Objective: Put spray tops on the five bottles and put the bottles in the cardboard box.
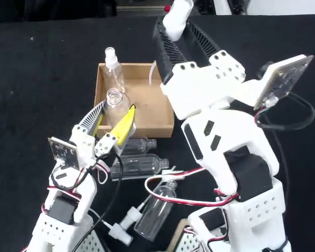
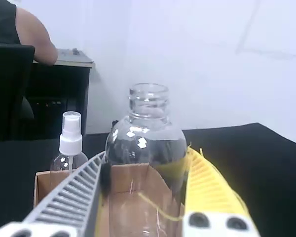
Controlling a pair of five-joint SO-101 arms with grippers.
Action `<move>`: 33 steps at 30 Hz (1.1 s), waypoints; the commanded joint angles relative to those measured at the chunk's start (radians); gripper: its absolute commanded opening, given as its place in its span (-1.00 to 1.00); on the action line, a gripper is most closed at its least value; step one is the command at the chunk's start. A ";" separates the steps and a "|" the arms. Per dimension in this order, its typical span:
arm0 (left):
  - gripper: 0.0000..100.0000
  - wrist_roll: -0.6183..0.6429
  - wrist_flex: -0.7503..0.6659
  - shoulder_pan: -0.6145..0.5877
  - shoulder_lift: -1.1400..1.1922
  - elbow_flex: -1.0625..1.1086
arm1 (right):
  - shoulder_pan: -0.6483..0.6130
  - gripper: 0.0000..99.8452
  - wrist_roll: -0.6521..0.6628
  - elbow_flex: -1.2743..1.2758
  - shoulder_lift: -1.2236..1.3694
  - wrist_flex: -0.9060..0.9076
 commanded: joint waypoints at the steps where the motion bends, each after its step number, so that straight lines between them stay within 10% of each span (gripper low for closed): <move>1: -0.94 0.003 -0.031 0.030 -0.015 0.022 | -0.014 -0.98 -0.015 -0.064 -0.035 -0.035; 33: -0.94 0.006 0.061 0.117 -0.014 0.022 | -0.206 -0.98 0.091 0.134 -0.101 -0.141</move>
